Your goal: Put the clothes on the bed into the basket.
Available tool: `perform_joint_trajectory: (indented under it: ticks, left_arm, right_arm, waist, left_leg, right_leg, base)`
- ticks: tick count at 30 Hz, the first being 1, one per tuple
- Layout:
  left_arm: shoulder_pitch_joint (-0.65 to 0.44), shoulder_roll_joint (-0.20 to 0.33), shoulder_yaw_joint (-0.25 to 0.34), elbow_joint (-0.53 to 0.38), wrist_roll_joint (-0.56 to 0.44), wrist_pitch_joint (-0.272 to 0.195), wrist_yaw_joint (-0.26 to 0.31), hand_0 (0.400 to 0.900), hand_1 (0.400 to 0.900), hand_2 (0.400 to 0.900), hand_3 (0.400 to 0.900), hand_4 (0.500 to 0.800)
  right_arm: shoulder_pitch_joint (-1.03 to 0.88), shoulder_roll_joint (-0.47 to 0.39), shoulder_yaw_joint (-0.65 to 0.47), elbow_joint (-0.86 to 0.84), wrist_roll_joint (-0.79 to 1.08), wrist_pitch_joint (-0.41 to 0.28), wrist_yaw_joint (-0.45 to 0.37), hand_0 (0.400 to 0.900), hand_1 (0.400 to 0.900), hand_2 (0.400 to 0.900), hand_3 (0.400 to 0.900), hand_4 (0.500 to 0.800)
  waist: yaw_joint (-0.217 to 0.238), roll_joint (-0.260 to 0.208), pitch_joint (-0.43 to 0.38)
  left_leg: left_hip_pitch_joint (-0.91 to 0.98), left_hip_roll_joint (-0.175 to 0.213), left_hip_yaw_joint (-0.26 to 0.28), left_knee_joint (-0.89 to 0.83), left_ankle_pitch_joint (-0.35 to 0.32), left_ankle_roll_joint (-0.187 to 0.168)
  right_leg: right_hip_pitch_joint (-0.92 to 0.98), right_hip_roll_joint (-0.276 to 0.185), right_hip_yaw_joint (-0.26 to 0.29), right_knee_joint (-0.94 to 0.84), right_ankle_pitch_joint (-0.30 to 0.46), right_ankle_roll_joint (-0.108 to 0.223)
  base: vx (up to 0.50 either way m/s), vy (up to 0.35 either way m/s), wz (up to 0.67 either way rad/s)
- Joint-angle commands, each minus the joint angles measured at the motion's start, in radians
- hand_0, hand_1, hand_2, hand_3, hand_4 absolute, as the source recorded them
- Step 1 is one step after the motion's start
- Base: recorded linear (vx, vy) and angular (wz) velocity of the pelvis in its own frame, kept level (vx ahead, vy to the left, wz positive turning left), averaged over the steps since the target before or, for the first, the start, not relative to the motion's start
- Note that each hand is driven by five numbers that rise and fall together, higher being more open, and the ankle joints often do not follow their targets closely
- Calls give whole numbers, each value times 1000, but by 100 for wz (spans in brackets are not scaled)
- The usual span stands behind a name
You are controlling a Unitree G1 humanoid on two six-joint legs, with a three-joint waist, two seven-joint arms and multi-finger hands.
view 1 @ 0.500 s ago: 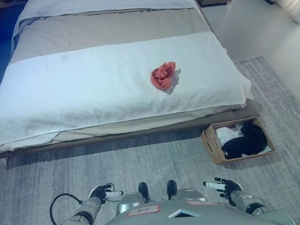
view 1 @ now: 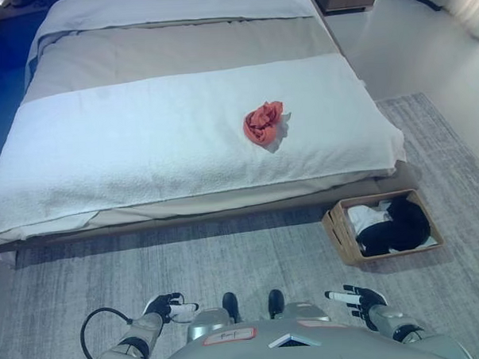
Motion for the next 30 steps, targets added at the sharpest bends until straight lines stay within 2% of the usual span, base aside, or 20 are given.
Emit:
perform_joint_trajectory:
  ticks: [1,11,24,28,30]
  left_arm:
    - [-47,18,-28,-6,-9,-13,-2,900,900,900,900,800]
    - [-32,22,-45,-61,-25,-11,-19,900,900,900,900,800]
    - [-43,21,-50,-36,-17,-8,-13,900,900,900,900,800]
    - [-61,41,-45,-39,-27,-2,-4,900,900,900,900,800]
    - [-57,39,-38,-27,-33,-2,-8,900,900,900,900,800]
  right_arm:
    - [-35,-60,18,48,-21,-16,-16,900,900,900,900,800]
    - [-40,-74,13,43,-20,-13,-16,900,900,900,900,800]
    - [-40,-71,9,45,-12,-13,-23,900,900,900,900,800]
    - [-48,-72,8,31,-3,-15,-28,900,900,900,900,800]
    - [-46,-76,4,31,3,-13,-28,900,900,900,900,800]
  waist:
    - [4,-10,15]
    - [4,-5,25]
    - [0,-6,28]
    - [-5,-12,57]
    - [-6,-18,68]
  left_leg:
    - [14,22,41,6,-67,-29]
    - [9,22,36,6,-65,-29]
    - [11,26,33,6,-64,-32]
    - [-40,44,9,96,-75,-37]
    - [-90,27,-5,198,-95,-44]
  right_leg:
    - [27,-64,-22,4,-49,84]
    - [24,-64,-23,4,-50,84]
    - [26,-58,-27,9,-61,78]
    - [-16,-41,-8,101,-109,47]
    - [-23,-39,0,113,-120,33]
  base:
    - [0,0,0]
    - [0,0,0]
    - [-1,-10,2]
    - [-54,-110,24]
    - [-45,-144,19]
